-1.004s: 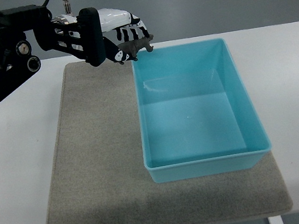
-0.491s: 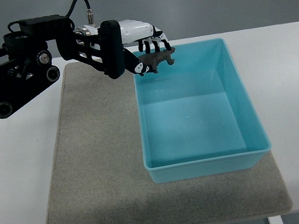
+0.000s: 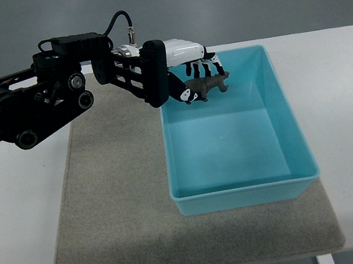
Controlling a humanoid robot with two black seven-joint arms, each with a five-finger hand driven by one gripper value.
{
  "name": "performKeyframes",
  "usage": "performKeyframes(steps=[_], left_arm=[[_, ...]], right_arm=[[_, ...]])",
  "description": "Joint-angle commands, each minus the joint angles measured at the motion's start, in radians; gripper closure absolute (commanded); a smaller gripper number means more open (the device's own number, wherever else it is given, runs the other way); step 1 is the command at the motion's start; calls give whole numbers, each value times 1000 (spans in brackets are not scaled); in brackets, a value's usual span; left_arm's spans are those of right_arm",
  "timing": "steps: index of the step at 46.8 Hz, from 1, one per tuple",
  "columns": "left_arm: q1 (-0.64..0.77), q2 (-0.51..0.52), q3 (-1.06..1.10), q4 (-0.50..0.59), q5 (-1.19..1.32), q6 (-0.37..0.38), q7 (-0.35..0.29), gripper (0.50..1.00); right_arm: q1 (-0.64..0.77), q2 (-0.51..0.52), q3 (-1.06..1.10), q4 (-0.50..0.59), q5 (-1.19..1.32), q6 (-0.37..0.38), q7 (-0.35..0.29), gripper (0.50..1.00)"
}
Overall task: Place brown hippo in blue box with left hand
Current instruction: 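Lift the hippo with the left hand and carry it over the box, then open the left hand's fingers to drop the hippo into the box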
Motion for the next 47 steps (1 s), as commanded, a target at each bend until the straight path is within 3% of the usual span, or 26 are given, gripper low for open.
performKeyframes(steps=[1, 30, 36, 40, 44, 47], left_arm=[[11, -17, 0, -7, 0, 0, 0, 1000], [37, -39, 1, -13, -1, 10, 1, 1000], [37, -39, 6, -13, -1, 52, 0, 753], [38, -39, 9, -13, -3, 57, 0, 709], [46, -39, 9, -12, -6, 60, 0, 587], [55, -39, 9, -12, -6, 67, 0, 540]], right_arm=[[0, 0, 0, 0, 0, 0, 0, 564], [0, 0, 0, 0, 0, 0, 0, 564], [0, 0, 0, 0, 0, 0, 0, 564], [0, 0, 0, 0, 0, 0, 0, 564], [0, 0, 0, 0, 0, 0, 0, 564], [0, 0, 0, 0, 0, 0, 0, 564]])
